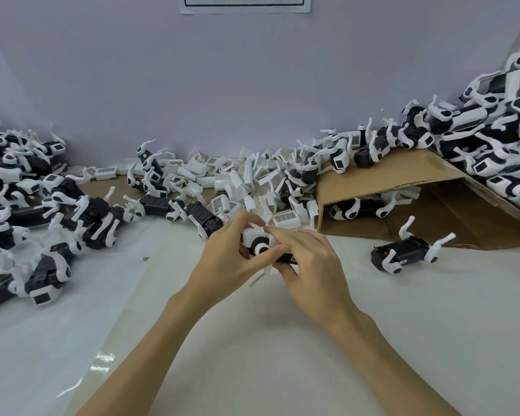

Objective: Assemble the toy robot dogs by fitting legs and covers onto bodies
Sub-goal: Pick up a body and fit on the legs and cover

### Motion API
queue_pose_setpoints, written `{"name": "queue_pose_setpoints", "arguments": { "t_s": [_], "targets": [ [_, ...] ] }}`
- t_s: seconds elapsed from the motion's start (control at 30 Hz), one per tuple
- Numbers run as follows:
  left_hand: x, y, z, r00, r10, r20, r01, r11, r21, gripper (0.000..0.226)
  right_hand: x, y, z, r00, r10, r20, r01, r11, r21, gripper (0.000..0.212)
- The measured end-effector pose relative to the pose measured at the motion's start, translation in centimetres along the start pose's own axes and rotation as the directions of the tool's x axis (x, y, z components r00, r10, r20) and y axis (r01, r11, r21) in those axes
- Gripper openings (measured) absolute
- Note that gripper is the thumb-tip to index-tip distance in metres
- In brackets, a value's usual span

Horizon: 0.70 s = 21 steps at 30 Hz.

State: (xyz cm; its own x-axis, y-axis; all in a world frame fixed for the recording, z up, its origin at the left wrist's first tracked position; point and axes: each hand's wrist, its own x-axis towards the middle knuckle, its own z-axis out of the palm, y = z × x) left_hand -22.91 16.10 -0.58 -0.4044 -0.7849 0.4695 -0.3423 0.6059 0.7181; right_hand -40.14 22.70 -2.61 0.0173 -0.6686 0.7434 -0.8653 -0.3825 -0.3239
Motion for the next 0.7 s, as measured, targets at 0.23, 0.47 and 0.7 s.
{"name": "queue_pose_setpoints", "arguments": {
  "t_s": [0.23, 0.47, 0.7],
  "targets": [
    [0.1, -0.1, 0.1, 1.0, -0.028, -0.002, 0.028, 0.996, -0.086, 0.043, 0.1, 0.5, -0.9, 0.96, 0.108, 0.259, -0.167, 0.962, 0.218, 0.059],
    [0.5, -0.8, -2.4, 0.946, 0.175, 0.272, -0.163, 0.984, -0.069, 0.059, 0.7, 2.1, -3.4, 0.816, 0.237, 0.528, -0.456, 0.825, 0.334, 0.035],
    [0.5, -1.4, -2.2, 0.972, 0.059, 0.229, -0.046, 0.997, -0.063, 0.066, 0.1, 1.6, -2.2, 0.907, 0.257, 0.334, -0.334, 0.922, 0.196, 0.042]
  ]
}}
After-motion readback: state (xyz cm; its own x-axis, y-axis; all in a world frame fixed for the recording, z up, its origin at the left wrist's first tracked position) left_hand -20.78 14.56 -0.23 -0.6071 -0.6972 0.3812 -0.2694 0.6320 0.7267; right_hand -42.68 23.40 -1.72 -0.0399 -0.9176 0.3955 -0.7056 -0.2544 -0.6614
